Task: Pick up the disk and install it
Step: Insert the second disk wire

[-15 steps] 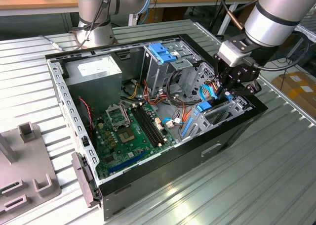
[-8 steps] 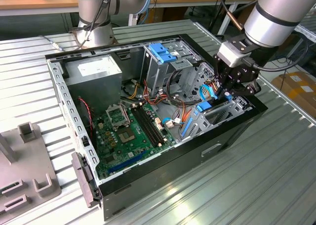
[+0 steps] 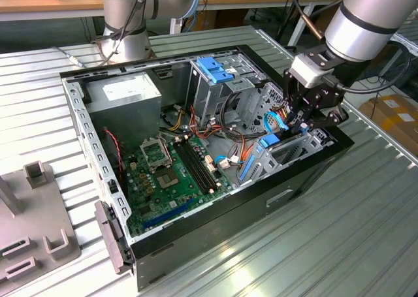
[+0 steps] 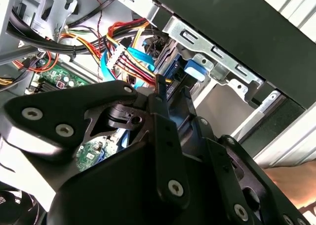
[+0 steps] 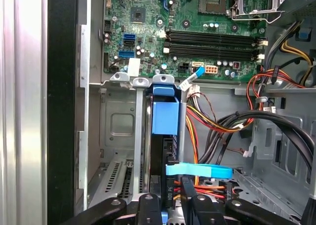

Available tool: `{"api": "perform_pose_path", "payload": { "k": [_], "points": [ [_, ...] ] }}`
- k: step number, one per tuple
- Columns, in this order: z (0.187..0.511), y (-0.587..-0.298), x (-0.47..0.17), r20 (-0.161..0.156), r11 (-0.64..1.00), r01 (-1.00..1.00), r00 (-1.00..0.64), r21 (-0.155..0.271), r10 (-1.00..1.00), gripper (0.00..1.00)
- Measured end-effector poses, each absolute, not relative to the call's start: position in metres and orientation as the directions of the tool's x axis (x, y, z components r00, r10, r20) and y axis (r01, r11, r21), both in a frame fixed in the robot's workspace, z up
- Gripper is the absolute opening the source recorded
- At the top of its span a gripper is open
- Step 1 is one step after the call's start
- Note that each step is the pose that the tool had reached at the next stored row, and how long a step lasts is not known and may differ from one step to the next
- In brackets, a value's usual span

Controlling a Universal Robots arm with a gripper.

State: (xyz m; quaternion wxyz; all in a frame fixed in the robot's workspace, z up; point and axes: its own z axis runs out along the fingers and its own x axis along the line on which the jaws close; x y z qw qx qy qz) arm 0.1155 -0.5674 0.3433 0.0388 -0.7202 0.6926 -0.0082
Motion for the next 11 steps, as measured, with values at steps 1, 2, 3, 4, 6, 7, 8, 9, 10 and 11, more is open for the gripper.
{"api": "perform_pose_path", "payload": {
  "k": [1, 2, 3, 4, 6, 7, 8, 9, 10, 11],
  "points": [
    [0.3437, -0.5674, 0.116, -0.042, -0.038, -0.997, 0.04, -0.067, -0.998, 0.3],
    [0.3443, -0.5674, 0.1164, -0.042, -0.038, -0.997, 0.04, -0.067, -0.998, 0.3],
    [0.3454, -0.5673, 0.1167, -0.041, -0.038, -0.997, 0.04, -0.067, -0.998, 0.3],
    [0.3462, -0.5673, 0.1169, -0.041, -0.037, -0.997, 0.04, -0.067, -0.998, 0.3],
    [0.3486, -0.5664, 0.1174, -0.041, -0.038, -0.997, 0.04, -0.067, -0.998, 0.3],
    [0.3486, -0.5643, 0.1174, -0.041, -0.038, -0.997, 0.04, -0.067, -0.998, 0.3],
    [0.3486, -0.5633, 0.1174, -0.041, -0.038, -0.997, 0.04, -0.067, -0.998, 0.3],
    [0.3486, -0.563, 0.1174, -0.041, -0.038, -0.997, 0.04, -0.067, -0.998, 0.3],
    [0.3486, -0.5629, 0.1174, -0.041, -0.038, -0.997, 0.04, -0.067, -0.998, 0.29],
    [0.3486, -0.5627, 0.1174, -0.041, -0.038, -0.997, 0.04, -0.067, -0.998, 0.22]
  ]
}}
